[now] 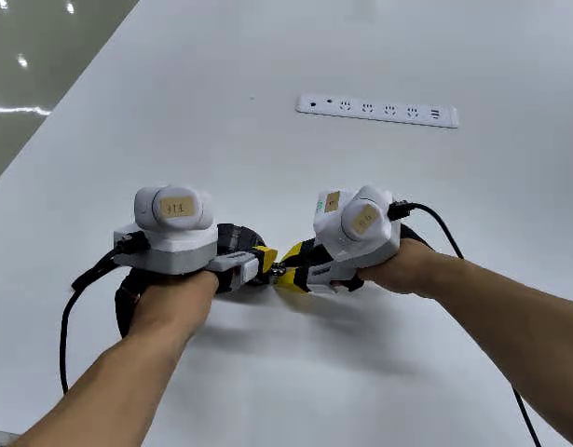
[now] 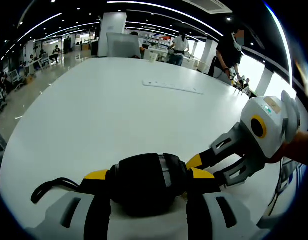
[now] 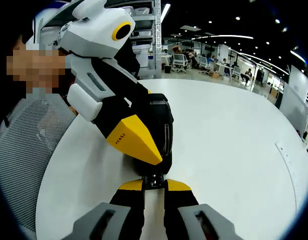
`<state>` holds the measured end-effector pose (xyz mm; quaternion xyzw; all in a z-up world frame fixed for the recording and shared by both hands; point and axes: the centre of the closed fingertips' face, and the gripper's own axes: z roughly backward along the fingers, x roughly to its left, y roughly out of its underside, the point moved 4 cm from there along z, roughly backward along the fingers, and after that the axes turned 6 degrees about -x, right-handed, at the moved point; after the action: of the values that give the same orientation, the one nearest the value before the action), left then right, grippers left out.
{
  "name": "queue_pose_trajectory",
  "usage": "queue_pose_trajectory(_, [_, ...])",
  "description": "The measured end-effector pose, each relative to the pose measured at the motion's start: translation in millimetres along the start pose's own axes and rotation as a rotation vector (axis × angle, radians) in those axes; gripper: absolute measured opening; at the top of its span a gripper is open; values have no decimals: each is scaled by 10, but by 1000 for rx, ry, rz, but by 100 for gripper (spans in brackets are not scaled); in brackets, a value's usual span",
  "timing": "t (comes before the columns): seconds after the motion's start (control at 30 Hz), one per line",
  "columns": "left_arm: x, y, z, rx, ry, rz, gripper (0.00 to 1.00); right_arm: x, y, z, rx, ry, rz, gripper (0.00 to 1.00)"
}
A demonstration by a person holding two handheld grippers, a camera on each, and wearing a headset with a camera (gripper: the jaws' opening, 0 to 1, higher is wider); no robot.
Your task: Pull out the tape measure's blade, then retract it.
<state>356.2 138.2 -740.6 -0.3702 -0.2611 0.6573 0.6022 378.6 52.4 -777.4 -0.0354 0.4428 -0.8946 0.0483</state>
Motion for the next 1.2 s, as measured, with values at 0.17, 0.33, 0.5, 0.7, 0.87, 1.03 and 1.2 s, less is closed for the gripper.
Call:
queue_pose_trajectory(0.17, [2,1,-3,-1,1,1,56,-4,1,-4,3,1,4,11])
queue_pose_trajectory(0.33, [4,7,-10,3,6,-1,57,-2,-1,-16,6,0,9,11])
queue_pose_trajectory(0.5, [6,6,-17,-1,2,-6,58,-8,-5,-26,11,-3,9,11])
queue_pose_trajectory(0.7, [13,3,-24,0,-1,-6,59,-9,-17,-34,17,-5,12,12])
queue_pose_trajectory(0.87, [18,-4,-30,4,-1,-1,59,-10,-20,-38,23,-5,16,12])
queue_pose_trajectory(1.03, [17,-8,-31,11,2,1,60,-12,-20,-37,25,-3,16,12])
queue_pose_trajectory(1.2, [11,-6,-31,20,6,-15,60,-11,-12,-17,29,3,9,13])
